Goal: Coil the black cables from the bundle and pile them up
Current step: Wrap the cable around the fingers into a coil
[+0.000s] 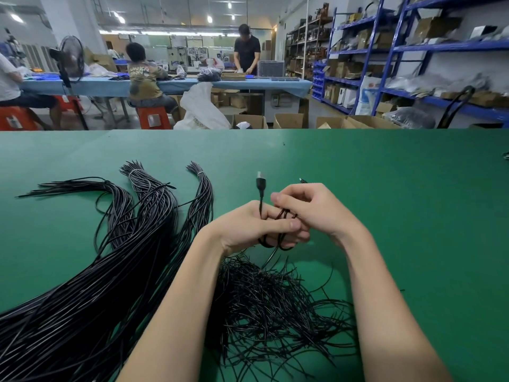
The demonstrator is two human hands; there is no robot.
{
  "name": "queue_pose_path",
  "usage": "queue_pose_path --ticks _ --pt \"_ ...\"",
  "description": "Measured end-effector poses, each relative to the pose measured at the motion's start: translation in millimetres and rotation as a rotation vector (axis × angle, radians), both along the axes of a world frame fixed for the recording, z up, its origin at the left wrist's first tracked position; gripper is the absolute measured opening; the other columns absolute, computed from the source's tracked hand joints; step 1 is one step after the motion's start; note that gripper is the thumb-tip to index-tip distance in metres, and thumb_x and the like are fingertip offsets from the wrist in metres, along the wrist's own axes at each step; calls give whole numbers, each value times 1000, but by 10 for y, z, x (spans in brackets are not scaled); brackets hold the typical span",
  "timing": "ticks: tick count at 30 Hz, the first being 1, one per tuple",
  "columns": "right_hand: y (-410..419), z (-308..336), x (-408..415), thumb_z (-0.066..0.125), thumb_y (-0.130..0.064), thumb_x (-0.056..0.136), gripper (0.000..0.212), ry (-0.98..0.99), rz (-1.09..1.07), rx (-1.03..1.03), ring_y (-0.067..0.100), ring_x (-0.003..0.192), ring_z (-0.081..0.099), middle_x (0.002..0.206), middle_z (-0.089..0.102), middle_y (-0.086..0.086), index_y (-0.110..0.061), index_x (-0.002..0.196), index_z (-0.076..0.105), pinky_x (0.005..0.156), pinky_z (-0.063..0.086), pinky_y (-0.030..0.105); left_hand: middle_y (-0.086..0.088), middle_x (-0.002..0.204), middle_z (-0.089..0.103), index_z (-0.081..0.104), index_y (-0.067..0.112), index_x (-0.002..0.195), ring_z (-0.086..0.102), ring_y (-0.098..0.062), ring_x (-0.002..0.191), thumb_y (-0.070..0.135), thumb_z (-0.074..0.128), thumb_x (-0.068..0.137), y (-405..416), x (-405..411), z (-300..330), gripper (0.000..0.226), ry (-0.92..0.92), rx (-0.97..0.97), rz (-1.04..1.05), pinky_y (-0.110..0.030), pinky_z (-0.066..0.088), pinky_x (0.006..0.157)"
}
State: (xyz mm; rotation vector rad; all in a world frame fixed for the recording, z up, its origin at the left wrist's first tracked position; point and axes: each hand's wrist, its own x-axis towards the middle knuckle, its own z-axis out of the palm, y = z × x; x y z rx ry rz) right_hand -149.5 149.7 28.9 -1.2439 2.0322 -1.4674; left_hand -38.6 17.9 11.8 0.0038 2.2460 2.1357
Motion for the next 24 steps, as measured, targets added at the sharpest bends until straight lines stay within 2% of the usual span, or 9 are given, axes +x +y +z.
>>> queue_pose_path --ticks 3,6,7,9,11,13,15,20,24 --pt "25 52 15 73 -47 89 24 -3 49 -11 10 63 59 73 72 -2 -24 83 77 61 48 26 -23 111 72 74 -1 107 68 -29 101 20 72 89 -22 6 5 28 14 10 14 -46 50 104" --pt "-18 85 85 79 -54 78 29 -18 68 -20 15 67 67 83 77 -1 -27 91 78 64 56 35 -29 110 70 67 2 115 65 -44 100 12 67 94 10 -12 -4 24 58 -17 1 -60 44 102" --pt "-46 79 100 82 -50 78 26 -18 46 -25 14 63 68 81 77 -3 -28 91 78 60 55 32 -29 108 70 65 4 116 66 -43 97 11 66 95 26 -18 -7 23 65 -30 4 -57 47 97" --pt "-92 65 109 85 -40 80 16 16 -4 -33 11 56 66 76 76 -8 -28 87 76 57 52 26 -23 101 74 64 3 113 67 -30 87 10 65 96 43 -13 -11 19 66 -74 7 -29 53 75" --pt "-97 50 98 83 -35 83 12 62 -29 -22 8 56 65 73 74 -13 -29 85 73 57 50 23 -21 101 74 68 -1 106 66 -28 87 13 65 96 27 -12 -21 17 58 -116 11 -23 47 67" --pt "-80 37 65 80 -36 86 11 82 -63 -10 8 61 65 76 74 -14 -28 86 72 65 51 25 -26 105 73 73 -3 102 64 -34 96 18 67 95 0 -16 -34 23 54 -98 11 -46 50 88" --pt "-65 23 30 77 -36 88 12 80 -100 -1 6 68 64 83 74 -11 -27 85 71 74 51 28 -28 104 72 74 -6 100 65 -36 98 23 70 90 -15 -18 -28 31 37 -52 21 -62 40 105" --pt "-23 17 -19 75 -36 89 18 95 -154 34 1 74 59 75 66 -13 -26 75 69 78 46 26 -18 96 74 71 -7 102 73 -25 91 8 61 97 -49 -43 -64 19 24 89 80 -33 59 88" --pt "8 31 -39 73 -39 90 22 103 -193 42 7 72 60 75 69 -8 -22 75 70 80 48 31 -16 94 75 72 -5 101 73 -24 91 9 62 97 -50 -79 -72 18 64 69 150 -28 60 84"
